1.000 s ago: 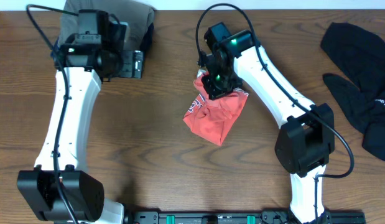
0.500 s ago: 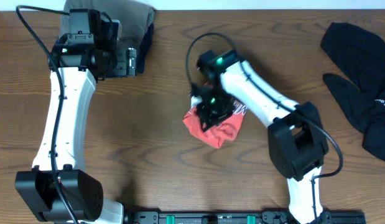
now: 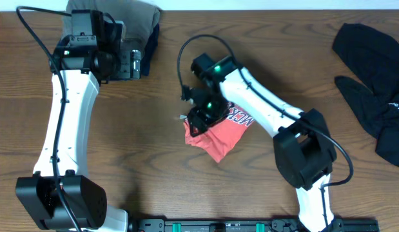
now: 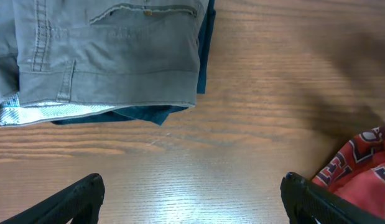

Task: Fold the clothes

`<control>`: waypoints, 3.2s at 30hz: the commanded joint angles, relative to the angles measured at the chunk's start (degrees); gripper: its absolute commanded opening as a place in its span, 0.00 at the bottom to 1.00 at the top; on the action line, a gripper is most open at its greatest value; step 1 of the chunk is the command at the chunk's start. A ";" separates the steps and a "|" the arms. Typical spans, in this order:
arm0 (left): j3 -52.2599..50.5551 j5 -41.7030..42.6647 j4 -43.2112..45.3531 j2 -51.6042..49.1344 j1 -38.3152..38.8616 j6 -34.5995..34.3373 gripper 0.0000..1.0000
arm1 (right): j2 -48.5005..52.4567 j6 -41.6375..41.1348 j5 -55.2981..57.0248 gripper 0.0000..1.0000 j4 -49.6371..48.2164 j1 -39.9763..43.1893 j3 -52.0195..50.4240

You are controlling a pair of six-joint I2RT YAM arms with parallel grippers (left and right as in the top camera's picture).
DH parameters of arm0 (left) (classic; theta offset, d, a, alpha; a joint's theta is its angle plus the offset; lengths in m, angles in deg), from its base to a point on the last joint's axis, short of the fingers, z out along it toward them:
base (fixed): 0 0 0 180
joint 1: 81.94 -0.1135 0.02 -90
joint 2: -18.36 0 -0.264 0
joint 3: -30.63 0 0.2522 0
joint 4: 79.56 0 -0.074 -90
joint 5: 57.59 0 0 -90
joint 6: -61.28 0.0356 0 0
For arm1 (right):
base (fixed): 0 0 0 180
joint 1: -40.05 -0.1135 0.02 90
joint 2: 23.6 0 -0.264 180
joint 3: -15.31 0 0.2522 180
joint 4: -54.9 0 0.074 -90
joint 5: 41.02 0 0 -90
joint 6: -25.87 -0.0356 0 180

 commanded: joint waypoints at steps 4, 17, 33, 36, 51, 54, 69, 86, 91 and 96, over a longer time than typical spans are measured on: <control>-1.09 0.37 -1.01 1.22 -0.31 0.28 0.92 | -7.54 0.50 -3.91 0.57 -2.43 8.46 3.32; -8.39 21.16 -9.90 1.22 5.42 -6.45 0.98 | -11.54 -13.88 6.67 0.84 -8.59 31.30 3.41; -19.26 7.21 -7.96 1.22 27.85 -27.96 0.98 | -11.47 -13.86 9.44 0.85 -7.54 34.18 3.34; -21.44 9.64 -4.66 1.22 27.85 -34.53 0.98 | -11.47 -13.84 9.49 0.85 -7.63 34.21 3.34; -32.37 16.74 12.33 1.22 27.85 -58.07 0.98 | -11.47 -13.84 13.09 0.85 -6.86 34.18 3.26; -32.92 16.68 13.16 1.22 27.85 -59.36 0.98 | -11.47 -13.84 13.11 0.85 -6.86 34.18 3.10; -34.93 16.85 21.27 -1.44 29.11 -62.97 0.98 | -11.47 -13.84 13.94 0.86 -6.86 34.18 3.06; -34.93 23.19 34.97 -12.04 25.40 -60.46 0.06 | -11.47 -13.40 14.56 0.86 -6.91 34.21 3.06; -33.18 25.81 41.00 -12.02 21.97 -46.93 0.06 | -11.47 -13.40 15.23 0.87 -6.82 34.23 3.06; -29.00 32.39 41.09 -11.45 18.25 -36.74 0.06 | -11.47 -13.38 15.28 0.89 -6.95 34.32 3.06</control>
